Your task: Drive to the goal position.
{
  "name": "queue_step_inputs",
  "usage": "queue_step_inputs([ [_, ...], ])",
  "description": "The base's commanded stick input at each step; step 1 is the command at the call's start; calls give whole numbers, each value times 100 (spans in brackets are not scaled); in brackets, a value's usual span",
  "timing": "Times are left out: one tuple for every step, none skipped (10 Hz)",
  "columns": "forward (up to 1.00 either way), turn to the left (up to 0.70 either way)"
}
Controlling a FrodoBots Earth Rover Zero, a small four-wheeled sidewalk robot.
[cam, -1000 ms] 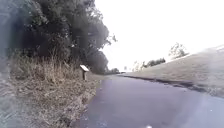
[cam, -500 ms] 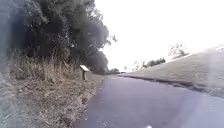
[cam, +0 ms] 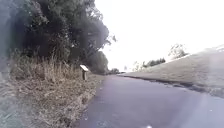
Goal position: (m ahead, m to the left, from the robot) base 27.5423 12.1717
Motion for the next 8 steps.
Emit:
queue_step_inputs([
  [100, 0],
  [100, 0],
  [100, 0],
  [100, 0],
  [100, 0],
  [100, 0],
  [100, 0],
  [100, 0],
])
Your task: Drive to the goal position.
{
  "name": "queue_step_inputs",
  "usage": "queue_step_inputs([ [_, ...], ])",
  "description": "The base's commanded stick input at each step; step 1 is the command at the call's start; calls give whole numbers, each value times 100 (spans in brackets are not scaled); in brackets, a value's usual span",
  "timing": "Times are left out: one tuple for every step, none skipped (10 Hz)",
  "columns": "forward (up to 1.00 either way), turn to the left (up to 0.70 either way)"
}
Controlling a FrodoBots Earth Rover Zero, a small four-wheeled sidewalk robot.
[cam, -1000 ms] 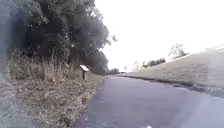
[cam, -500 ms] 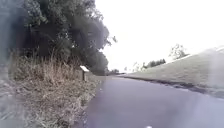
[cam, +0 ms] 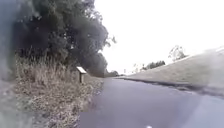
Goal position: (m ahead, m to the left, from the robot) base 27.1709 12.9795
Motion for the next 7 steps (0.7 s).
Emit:
queue_step_inputs([
  [100, 0],
  [100, 0],
  [100, 0],
  [100, 0],
  [100, -22],
  [100, 0],
  [100, 0],
])
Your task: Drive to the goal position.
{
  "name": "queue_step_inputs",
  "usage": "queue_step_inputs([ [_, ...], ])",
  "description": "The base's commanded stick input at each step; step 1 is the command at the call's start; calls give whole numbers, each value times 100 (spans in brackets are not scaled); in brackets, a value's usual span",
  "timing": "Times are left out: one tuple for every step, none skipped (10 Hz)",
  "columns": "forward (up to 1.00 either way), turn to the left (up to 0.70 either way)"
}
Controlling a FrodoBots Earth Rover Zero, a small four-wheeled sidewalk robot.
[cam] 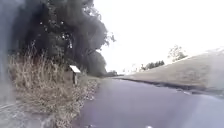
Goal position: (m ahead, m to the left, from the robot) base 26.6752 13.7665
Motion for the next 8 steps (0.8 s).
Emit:
queue_step_inputs([
  [100, 0],
  [100, 0],
  [100, 0],
  [100, 0],
  [100, 0],
  [100, 0],
  [100, 0],
  [100, 0],
])
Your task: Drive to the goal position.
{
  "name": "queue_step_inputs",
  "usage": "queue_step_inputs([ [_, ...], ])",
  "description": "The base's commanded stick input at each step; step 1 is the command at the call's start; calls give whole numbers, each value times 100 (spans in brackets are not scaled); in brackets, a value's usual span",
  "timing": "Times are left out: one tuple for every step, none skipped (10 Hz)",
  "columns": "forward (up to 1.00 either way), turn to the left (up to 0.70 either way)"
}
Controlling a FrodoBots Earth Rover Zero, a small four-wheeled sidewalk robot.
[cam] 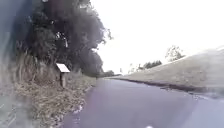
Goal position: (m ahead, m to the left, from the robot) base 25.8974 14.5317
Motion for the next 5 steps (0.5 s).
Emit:
queue_step_inputs([
  [100, 0],
  [100, 0],
  [100, 0],
  [100, 0],
  [100, 0],
])
